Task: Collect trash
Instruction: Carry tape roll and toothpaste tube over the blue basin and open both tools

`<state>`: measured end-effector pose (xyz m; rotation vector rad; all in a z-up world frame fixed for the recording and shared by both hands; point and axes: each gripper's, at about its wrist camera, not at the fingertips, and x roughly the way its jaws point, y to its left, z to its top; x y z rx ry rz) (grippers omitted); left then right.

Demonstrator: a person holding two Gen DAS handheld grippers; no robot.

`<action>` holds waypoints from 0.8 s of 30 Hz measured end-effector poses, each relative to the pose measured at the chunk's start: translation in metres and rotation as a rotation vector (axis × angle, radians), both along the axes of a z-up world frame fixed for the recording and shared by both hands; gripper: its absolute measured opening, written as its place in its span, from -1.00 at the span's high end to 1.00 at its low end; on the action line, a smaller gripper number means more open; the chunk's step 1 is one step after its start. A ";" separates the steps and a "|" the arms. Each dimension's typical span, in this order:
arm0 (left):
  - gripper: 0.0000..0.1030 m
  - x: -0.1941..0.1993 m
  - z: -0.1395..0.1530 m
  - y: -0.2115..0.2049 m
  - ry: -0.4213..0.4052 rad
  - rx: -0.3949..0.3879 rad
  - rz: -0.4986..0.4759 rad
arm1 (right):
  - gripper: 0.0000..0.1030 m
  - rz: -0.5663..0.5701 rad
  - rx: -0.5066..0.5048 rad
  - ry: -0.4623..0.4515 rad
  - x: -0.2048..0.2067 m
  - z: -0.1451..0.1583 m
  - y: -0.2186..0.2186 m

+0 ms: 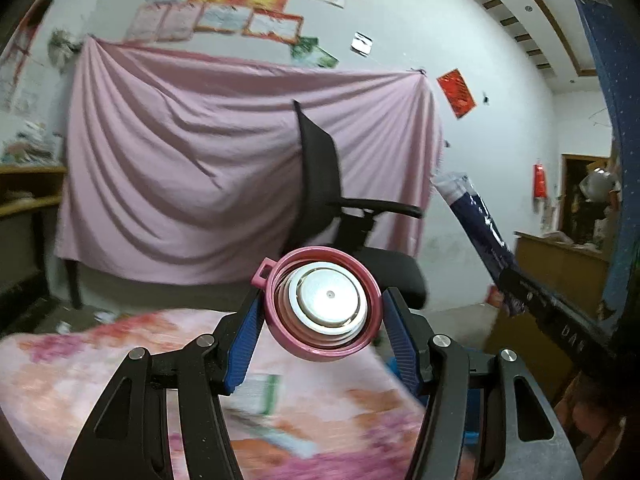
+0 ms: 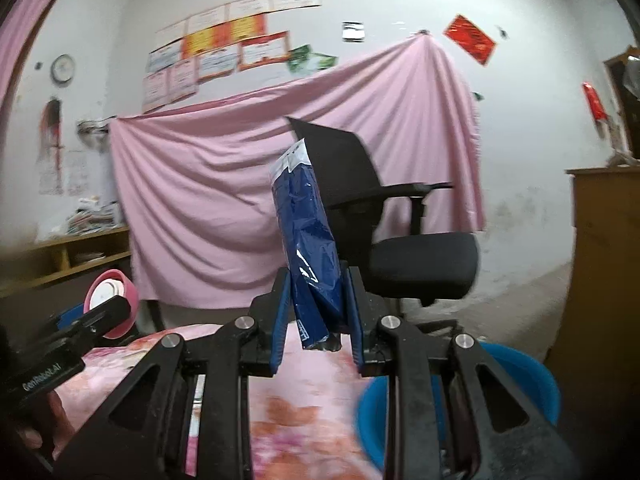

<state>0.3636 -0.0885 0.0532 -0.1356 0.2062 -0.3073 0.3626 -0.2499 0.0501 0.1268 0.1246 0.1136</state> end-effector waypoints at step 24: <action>-0.05 0.119 -0.052 -0.141 0.564 0.050 -0.210 | 0.08 -0.210 0.480 0.466 0.042 -0.087 -0.148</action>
